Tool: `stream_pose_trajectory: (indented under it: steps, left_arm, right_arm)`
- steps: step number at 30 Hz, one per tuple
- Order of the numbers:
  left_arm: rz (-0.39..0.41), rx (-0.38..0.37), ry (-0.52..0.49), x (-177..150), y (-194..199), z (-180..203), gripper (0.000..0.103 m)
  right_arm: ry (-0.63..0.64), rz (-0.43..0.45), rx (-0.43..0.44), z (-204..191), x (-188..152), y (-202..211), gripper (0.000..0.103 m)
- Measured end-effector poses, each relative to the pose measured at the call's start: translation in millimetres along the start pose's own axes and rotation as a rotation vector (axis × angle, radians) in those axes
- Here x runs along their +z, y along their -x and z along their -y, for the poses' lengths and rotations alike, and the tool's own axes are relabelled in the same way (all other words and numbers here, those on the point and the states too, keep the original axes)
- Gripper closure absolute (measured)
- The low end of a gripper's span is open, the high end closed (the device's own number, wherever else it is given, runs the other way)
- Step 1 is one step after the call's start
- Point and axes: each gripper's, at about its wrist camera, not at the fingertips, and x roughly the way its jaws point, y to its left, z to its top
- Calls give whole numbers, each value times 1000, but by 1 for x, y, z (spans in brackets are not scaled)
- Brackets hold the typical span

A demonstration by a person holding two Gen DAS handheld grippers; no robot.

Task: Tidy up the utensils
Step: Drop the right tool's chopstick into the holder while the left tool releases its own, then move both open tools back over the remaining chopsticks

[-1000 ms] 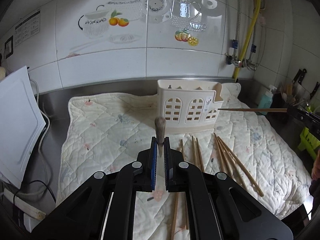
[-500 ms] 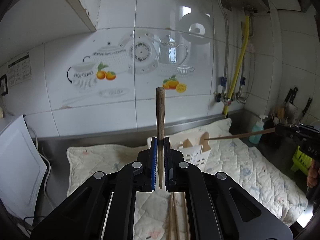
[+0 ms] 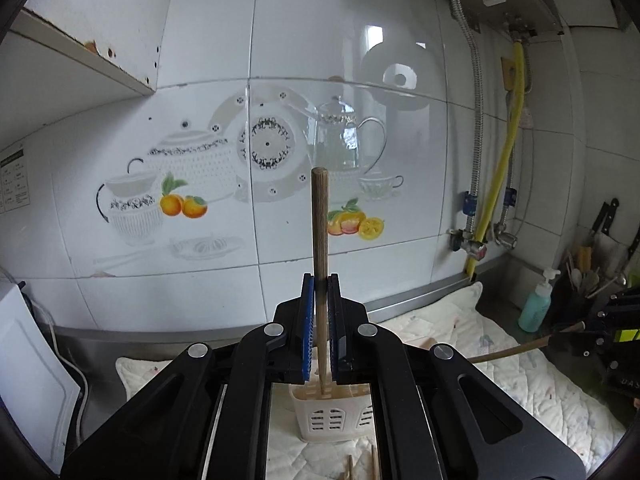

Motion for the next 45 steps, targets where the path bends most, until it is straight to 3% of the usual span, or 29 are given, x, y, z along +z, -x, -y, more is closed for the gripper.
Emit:
stream_pose_trajectory:
  steps: [5,10,15,17,22,25,28,32,45]
  left_arm:
    - [-76,-3,23,-14,-31,-7,97]
    - [-115,4,14,-26,-35,-9,95]
    - [-141,-3,-24,-34,-18,-8,93]
    - [-146,4,-35,-40,-7,-7,87]
    - [-169,16,-51,-63,28,-9,82]
    - [-185,14,-51,-81,49,-11,81]
    - [-202,27,-49,-103,69,-11,71]
    - [-243,24,-56,-137,89,-6,71]
    - [-492,50,22,-254,95,-21,71]
  right_arm:
    - [-12,-25,4,4,2,-19,96]
    - [-39,2,4,6,0,-24,93]
    - [-54,50,-5,3,-7,-9,85]
    - [-65,72,-6,1,-14,1,81]
    - [-76,114,3,-10,-39,25,79]
    - [-82,131,2,-20,-58,37,75]
    - [-86,144,-16,-28,-79,46,74]
    - [-116,143,-13,-35,-108,51,72]
    - [-220,51,-77,-43,-196,38,68]
